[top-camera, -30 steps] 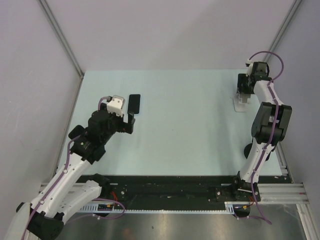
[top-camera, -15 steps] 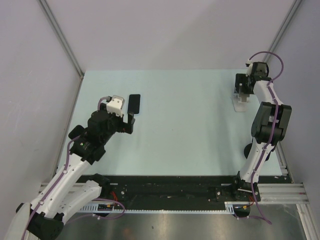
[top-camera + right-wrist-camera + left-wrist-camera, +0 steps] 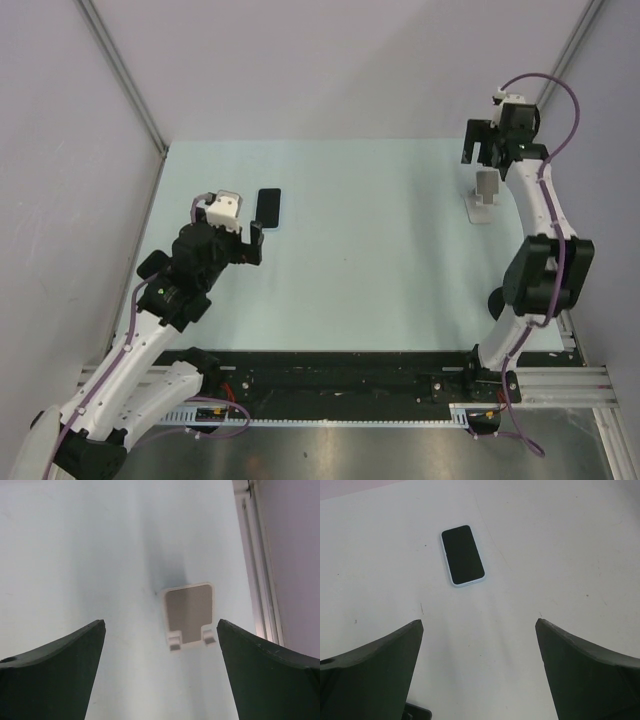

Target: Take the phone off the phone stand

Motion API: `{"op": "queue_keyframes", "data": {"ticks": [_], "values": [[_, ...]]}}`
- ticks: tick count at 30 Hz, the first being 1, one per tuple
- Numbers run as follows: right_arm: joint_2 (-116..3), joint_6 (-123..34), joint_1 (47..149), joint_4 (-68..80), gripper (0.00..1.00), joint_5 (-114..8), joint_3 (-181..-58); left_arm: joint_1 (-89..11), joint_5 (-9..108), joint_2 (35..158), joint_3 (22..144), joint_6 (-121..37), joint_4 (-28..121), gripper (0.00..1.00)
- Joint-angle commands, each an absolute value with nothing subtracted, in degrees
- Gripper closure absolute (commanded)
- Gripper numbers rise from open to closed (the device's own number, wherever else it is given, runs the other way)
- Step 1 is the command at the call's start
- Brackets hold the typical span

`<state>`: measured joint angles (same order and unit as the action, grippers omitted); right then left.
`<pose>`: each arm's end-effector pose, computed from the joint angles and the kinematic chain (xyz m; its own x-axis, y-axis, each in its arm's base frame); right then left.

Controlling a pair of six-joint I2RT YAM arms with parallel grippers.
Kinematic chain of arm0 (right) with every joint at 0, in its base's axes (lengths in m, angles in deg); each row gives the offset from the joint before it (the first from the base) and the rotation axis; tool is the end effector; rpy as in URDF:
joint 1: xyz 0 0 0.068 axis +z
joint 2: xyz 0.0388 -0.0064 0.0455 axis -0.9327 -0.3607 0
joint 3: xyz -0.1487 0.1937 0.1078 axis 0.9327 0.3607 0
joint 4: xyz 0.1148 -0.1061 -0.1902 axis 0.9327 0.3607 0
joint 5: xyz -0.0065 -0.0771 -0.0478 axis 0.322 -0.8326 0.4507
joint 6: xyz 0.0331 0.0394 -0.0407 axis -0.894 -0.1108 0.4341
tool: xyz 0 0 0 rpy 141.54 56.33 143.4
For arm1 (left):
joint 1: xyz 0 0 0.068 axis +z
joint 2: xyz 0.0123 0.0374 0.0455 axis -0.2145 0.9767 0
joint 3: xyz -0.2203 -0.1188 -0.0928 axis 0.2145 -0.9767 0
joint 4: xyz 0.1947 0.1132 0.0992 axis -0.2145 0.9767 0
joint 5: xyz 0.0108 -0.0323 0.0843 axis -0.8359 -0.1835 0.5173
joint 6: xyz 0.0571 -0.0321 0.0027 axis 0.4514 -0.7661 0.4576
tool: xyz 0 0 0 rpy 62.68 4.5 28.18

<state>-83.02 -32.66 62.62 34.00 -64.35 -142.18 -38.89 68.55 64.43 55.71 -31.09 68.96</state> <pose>0.4298 -0.0502 0.3048 -0.6236 -0.0161 -0.7815 0.1035 0.9893 -0.1030 0.1632 -0.0704 0.3159 -0.2916 0.1343 -0.9471 0.2756 0.9599 0.0512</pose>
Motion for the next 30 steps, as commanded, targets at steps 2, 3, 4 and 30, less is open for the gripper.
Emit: {"op": "queue_keyframes", "data": {"ticks": [2, 3, 4, 30], "values": [[-65.9, -40.4, 68.1, 26.4, 0.00, -64.2, -133.7, -38.4, 74.1, 63.9, 55.6, -33.8, 67.1, 0.00], [-62.2, -41.3, 68.7, 25.6, 0.00, -64.5, -131.8, -38.1, 74.6, 64.0, 55.5, -34.1, 67.1, 0.00], [-60.7, -41.8, 72.3, 25.1, 0.00, -64.8, -130.4, -38.0, 75.2, 64.2, 55.5, -34.7, 67.1, 0.00], [-42.0, -48.0, 97.4, 13.7, 0.00, -53.5, -97.0, -12.7, 100.1, 60.2, 51.3, -52.7, 76.7, 0.00]]}}
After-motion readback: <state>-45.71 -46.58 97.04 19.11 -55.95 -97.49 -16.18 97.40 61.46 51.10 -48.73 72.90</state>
